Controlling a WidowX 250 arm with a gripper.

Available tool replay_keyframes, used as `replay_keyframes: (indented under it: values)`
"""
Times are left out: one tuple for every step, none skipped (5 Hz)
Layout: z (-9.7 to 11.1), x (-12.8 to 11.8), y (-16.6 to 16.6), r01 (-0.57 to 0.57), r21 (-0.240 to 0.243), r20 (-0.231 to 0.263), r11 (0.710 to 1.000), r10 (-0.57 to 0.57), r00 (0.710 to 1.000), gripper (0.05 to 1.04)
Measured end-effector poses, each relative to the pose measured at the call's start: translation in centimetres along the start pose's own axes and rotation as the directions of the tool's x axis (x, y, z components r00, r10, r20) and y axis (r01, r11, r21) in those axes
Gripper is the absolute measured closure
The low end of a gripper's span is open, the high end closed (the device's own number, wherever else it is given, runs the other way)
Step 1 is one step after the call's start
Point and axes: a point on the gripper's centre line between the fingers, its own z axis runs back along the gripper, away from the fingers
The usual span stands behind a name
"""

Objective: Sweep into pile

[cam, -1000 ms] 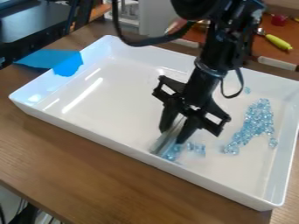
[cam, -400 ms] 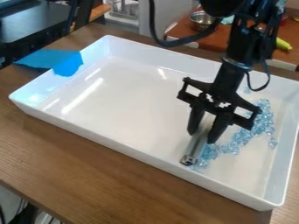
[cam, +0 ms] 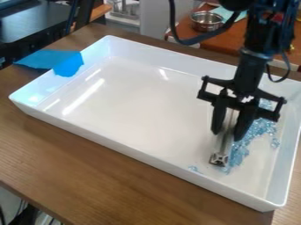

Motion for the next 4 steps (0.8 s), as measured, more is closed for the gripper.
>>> replay_keyframes:
  values:
    - [0.9,0.6,-0.9,-0.03,-0.032,0.007,0.999,0.03,1.0,0.732]
    - [1.1,0.8,-0.6,-0.028,-0.028,0.008,0.999,0.028,1.0,0.732]
    - [3.3,1.5,3.3,0.01,-0.009,0.042,1.0,-0.01,0.999,0.732]
    - [5.3,2.5,9.1,0.018,0.015,0.087,1.0,-0.019,0.996,0.732]
